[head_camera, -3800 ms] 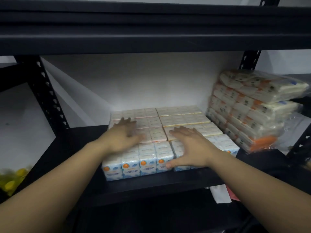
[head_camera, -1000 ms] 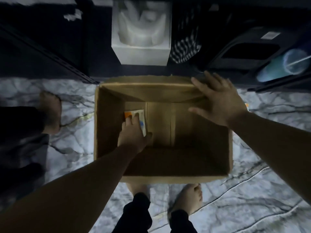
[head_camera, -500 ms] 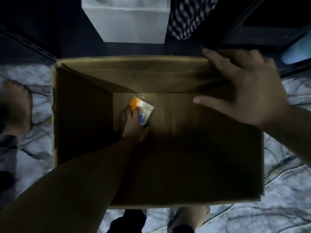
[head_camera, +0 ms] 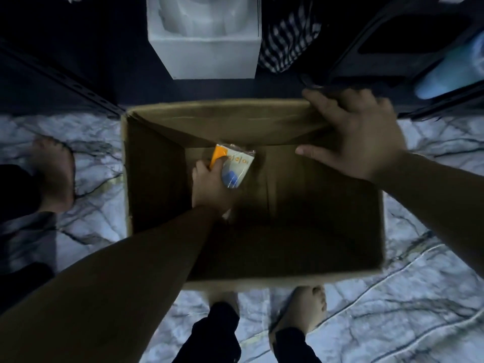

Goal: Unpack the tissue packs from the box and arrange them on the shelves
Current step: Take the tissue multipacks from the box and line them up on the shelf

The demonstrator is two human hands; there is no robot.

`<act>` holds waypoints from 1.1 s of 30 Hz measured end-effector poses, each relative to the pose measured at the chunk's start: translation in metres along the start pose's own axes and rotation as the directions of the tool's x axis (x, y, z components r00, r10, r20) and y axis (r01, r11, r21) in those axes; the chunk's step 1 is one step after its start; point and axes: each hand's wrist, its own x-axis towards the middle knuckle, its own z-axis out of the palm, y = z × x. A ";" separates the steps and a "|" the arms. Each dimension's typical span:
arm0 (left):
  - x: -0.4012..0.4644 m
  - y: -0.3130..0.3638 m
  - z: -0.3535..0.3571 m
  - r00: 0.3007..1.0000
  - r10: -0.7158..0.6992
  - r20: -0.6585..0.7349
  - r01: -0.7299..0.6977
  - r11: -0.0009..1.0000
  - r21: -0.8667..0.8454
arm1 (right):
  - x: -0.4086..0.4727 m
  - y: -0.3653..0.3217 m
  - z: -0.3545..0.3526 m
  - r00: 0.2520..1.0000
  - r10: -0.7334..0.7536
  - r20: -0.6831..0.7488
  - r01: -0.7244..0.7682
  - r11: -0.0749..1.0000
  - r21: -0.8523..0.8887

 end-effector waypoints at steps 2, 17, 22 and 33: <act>-0.022 0.013 -0.030 1.000 0.006 -0.030 -0.006 1.000 -0.017 | 0.000 -0.003 -0.007 0.998 0.011 0.056 -0.011 1.000 0.007; -0.206 0.121 -0.261 0.953 0.254 -0.166 -0.277 0.952 -0.131 | -0.087 -0.088 -0.195 0.932 0.174 0.317 -0.312 0.831 0.460; -0.271 0.167 -0.338 0.915 0.320 -0.245 -0.358 0.924 -0.131 | -0.134 -0.109 -0.299 0.974 0.182 0.136 -0.227 0.795 0.563; -0.379 0.246 -0.461 0.814 0.314 -0.488 -0.391 0.919 -0.060 | -0.191 -0.119 -0.460 0.984 0.159 -0.081 -0.057 0.709 0.703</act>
